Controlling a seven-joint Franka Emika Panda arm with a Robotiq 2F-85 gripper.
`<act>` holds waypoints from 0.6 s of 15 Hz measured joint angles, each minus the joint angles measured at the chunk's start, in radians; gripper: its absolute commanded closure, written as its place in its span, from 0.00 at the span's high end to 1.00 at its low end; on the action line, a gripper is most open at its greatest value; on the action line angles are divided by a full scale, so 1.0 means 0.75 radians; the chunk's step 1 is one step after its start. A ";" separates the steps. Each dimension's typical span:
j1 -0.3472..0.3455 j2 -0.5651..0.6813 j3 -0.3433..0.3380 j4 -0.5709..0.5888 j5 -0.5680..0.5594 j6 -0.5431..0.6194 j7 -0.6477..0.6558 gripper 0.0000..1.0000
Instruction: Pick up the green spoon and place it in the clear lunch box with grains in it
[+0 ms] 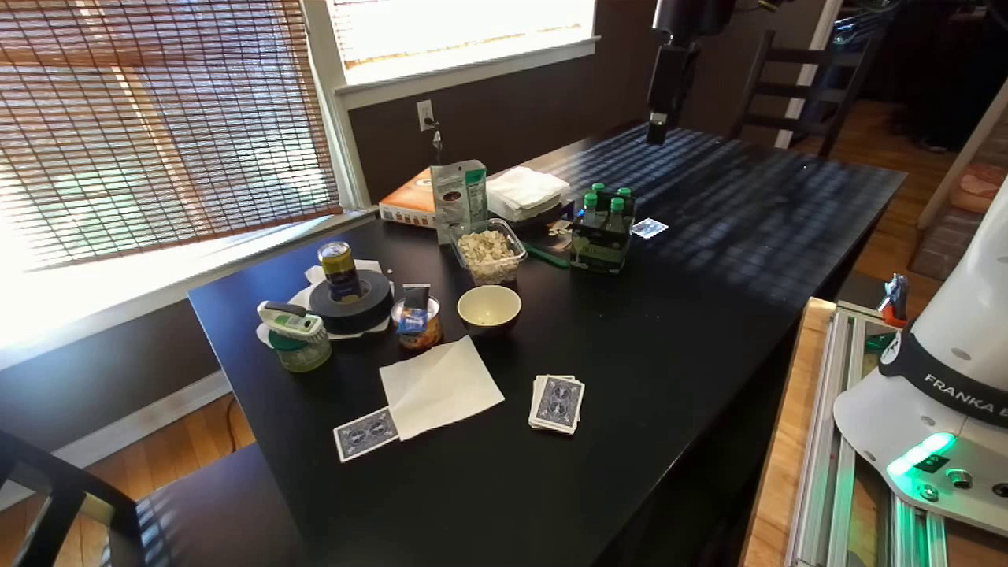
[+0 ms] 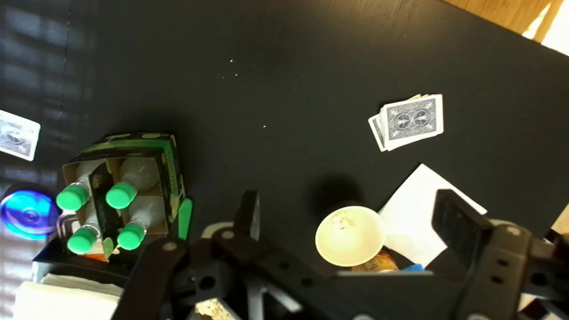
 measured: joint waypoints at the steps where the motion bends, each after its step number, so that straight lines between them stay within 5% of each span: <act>1: -0.008 0.075 0.000 0.061 -0.008 0.010 0.000 1.00; 9: -0.084 0.601 -0.056 0.619 -0.052 -0.107 -0.068 1.00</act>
